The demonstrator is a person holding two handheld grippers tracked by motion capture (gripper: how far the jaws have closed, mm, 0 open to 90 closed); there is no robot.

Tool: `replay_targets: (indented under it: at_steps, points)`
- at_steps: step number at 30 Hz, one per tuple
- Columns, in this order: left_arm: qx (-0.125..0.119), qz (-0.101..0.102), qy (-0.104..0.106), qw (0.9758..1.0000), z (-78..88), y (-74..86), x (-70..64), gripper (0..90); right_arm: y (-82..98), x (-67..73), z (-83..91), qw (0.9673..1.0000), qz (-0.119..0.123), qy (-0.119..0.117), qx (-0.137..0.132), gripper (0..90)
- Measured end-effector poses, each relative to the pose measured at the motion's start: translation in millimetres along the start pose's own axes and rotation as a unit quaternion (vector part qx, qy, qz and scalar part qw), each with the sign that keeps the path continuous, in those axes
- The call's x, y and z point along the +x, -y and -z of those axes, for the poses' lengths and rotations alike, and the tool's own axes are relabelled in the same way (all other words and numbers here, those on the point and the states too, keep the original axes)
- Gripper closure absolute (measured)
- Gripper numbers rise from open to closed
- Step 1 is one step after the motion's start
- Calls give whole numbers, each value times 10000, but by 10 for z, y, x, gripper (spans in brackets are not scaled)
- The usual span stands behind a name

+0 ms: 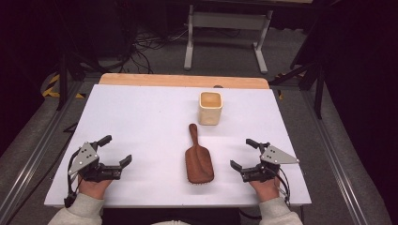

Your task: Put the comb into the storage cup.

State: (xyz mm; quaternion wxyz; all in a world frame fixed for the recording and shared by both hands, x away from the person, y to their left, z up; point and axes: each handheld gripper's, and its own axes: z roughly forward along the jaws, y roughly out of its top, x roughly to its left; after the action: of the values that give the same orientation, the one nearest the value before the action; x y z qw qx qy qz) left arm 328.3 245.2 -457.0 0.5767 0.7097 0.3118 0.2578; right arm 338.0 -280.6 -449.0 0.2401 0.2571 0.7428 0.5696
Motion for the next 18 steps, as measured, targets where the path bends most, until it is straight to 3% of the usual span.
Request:
replay_targets:
  at_steps: [12, 18]
  points:
    - [22, 15, -52, 10000, 22, -18, 16, 22, -14, 5, 8, 10000, -4, -2, -23, 18]
    - [29, 87, 50, 9999, -7, -50, 26, 39, -19, 4, 19, 10000, -12, -17, -23, 21]
